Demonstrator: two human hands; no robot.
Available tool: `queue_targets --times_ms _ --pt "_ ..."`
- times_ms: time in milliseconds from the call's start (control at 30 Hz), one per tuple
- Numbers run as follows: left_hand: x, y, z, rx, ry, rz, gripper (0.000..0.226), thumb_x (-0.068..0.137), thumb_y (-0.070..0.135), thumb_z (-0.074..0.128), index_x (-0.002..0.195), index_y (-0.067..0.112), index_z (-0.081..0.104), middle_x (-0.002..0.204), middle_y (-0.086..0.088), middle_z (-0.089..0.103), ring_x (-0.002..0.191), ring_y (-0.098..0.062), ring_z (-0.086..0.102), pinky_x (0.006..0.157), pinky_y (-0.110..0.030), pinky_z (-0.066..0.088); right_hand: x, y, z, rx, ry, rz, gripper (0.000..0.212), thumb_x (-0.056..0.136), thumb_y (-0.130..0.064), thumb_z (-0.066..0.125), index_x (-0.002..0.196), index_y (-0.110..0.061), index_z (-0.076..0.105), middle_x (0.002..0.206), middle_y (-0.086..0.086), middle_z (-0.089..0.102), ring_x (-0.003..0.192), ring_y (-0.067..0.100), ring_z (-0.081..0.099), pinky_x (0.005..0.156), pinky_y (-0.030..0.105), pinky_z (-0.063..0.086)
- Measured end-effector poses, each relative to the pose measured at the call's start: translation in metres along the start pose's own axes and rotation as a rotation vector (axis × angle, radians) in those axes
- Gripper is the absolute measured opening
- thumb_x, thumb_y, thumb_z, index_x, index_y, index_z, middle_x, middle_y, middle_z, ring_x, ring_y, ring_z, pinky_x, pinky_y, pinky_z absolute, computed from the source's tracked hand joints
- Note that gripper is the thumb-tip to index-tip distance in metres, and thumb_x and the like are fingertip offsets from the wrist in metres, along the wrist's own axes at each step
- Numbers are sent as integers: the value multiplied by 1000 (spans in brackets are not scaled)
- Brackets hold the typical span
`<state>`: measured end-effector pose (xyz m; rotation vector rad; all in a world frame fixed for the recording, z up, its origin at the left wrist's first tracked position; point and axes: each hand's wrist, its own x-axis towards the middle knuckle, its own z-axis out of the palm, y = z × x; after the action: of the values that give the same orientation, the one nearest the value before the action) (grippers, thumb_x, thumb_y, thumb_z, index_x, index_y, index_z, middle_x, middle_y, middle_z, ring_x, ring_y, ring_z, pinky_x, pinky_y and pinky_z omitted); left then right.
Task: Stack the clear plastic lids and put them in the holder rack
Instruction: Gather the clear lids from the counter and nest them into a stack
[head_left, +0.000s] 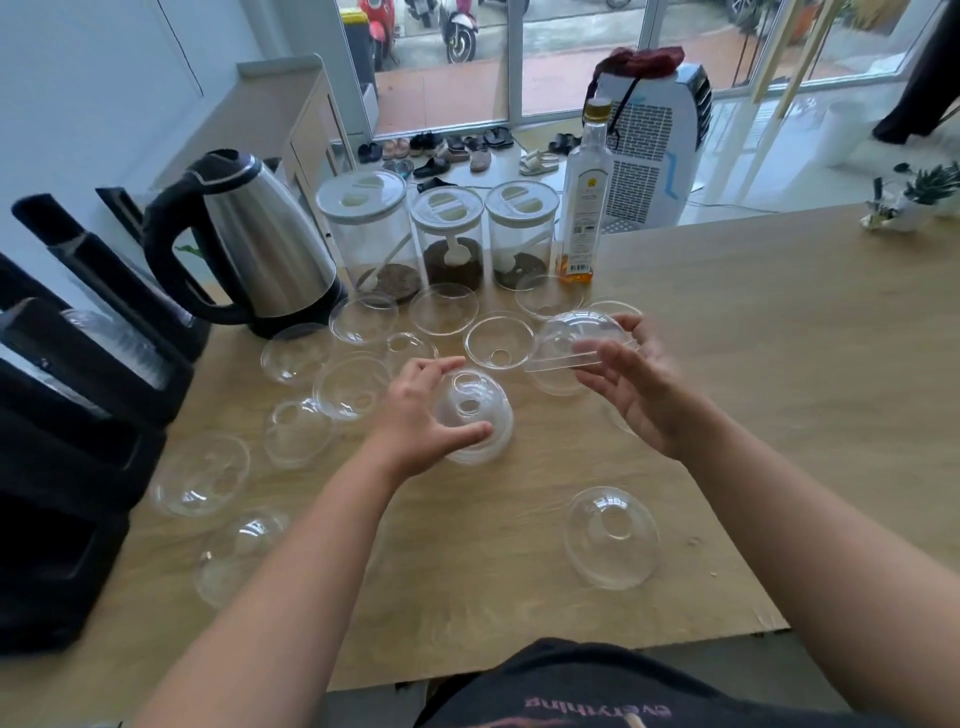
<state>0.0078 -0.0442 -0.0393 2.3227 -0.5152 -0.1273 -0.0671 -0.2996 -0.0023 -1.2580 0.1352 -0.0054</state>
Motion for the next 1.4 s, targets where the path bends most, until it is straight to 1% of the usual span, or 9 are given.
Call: queue_targets --times_ms 200,300,467,600,767,1000,1133,1267,1400 --pt "1 -12 20 -9 -30 -17 86 65 42 87 140 32 47 129 9 46 119 -6 43 101 -19 29 14 8 14 203 84 -1 98 40 -49 94 114 -22 36 126 16 58 104 26 62 97 33 47" --pt "0 -14 23 -41 -20 -19 86 66 40 88 142 31 46 127 11 45 116 -2 42 98 -16 27 17 13 22 238 80 14 101 37 -39 96 114 -26 34 129 17 54 118 26 57 106 35 42" --pt "-4 -21 25 -129 -13 -21 90 64 42 89 142 31 46 129 11 48 121 -4 46 109 -24 34 26 28 39 122 4 56 82 60 -14 83 128 -27 38 132 15 49 115 20 59 96 30 48" --pt "-7 -24 29 -174 -6 -37 92 59 52 87 140 26 50 128 10 51 123 -8 51 109 -37 42 34 43 50 -73 -20 55 84 59 -24 87 130 -31 42 135 8 47 121 16 53 101 35 47" --pt "-6 -20 28 -201 44 -19 92 58 55 86 137 24 51 131 11 54 125 -4 50 108 -35 42 38 62 52 -325 1 -7 88 55 -49 89 130 -40 45 137 -6 50 130 13 46 107 45 41" --pt "-11 -25 32 -226 20 -70 93 57 59 85 137 33 46 132 11 55 124 -7 53 104 -41 47 36 62 45 -410 27 -58 84 62 -42 87 135 -35 45 138 -18 45 129 -6 37 113 38 33" --pt "-14 -25 35 -273 -17 -116 105 53 63 88 142 42 36 135 9 56 124 -12 56 101 -43 50 34 65 45 -562 -34 -81 87 60 -50 84 135 -42 42 140 -15 43 133 -2 35 114 36 30" --pt "-20 -22 20 -249 -50 -130 136 45 60 91 154 39 12 156 13 33 142 -8 33 116 -39 31 31 69 49 -688 -82 -90 88 59 -55 83 134 -50 38 142 -9 37 136 10 31 113 41 29" --pt "-34 -21 -5 -95 -81 -144 147 41 62 88 156 33 3 162 11 20 148 -10 16 120 -38 19 31 72 51 -837 -99 -76 88 61 -54 82 134 -56 34 142 -11 37 137 12 21 113 43 23"
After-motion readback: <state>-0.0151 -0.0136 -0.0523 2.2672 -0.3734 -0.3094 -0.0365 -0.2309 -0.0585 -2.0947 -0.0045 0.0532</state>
